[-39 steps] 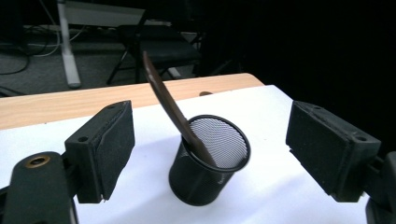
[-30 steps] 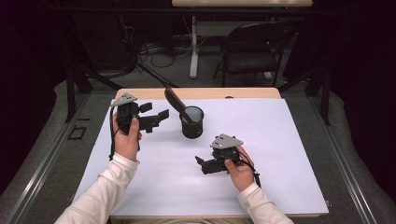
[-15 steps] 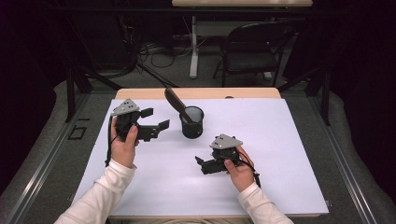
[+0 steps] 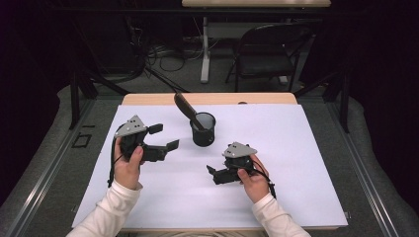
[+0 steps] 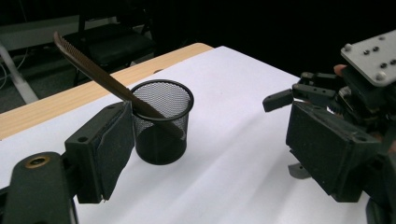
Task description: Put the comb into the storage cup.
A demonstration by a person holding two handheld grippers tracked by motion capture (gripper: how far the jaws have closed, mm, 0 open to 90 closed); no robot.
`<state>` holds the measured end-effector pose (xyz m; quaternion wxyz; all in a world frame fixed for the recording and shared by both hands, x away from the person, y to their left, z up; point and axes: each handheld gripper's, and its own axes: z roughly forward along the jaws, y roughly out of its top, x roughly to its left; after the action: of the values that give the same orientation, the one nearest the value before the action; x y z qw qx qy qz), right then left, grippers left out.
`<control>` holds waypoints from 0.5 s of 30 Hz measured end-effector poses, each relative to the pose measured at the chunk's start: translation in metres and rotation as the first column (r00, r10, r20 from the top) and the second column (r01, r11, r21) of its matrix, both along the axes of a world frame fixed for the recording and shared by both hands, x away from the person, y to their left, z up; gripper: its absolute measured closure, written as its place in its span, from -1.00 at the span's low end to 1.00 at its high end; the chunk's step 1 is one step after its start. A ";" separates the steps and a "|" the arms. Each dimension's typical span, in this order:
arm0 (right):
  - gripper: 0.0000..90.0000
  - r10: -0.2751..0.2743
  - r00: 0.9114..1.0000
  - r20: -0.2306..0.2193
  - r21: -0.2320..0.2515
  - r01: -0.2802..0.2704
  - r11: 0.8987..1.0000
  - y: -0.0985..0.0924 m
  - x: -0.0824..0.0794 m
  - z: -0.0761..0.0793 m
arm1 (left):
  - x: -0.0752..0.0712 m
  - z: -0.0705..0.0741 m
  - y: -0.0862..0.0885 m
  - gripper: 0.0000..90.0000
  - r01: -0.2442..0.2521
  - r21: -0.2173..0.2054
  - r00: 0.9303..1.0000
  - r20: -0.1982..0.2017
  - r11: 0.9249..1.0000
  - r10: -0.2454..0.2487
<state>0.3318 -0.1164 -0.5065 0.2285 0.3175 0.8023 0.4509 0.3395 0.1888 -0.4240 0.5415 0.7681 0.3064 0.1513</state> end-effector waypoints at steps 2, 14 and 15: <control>-1.00 0.000 1.000 -0.001 0.000 0.000 1.000 0.000 0.000 0.000 | -0.004 -0.004 0.003 -0.65 0.000 0.002 1.000 0.003 1.000 0.000; -1.00 -0.007 1.000 0.003 -0.001 0.007 1.000 0.000 -0.001 0.000 | -0.028 -0.031 0.019 -0.65 0.018 -0.005 1.000 0.017 1.000 -0.018; -1.00 -0.008 1.000 0.002 -0.002 0.008 1.000 0.000 -0.001 0.000 | -0.029 -0.034 0.021 -0.65 0.018 -0.012 1.000 0.018 1.000 -0.018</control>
<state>0.3305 -0.1166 -0.5064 0.2314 0.3198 0.8013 0.4496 0.3104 0.2095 -0.4579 0.5502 0.7662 0.2953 0.1516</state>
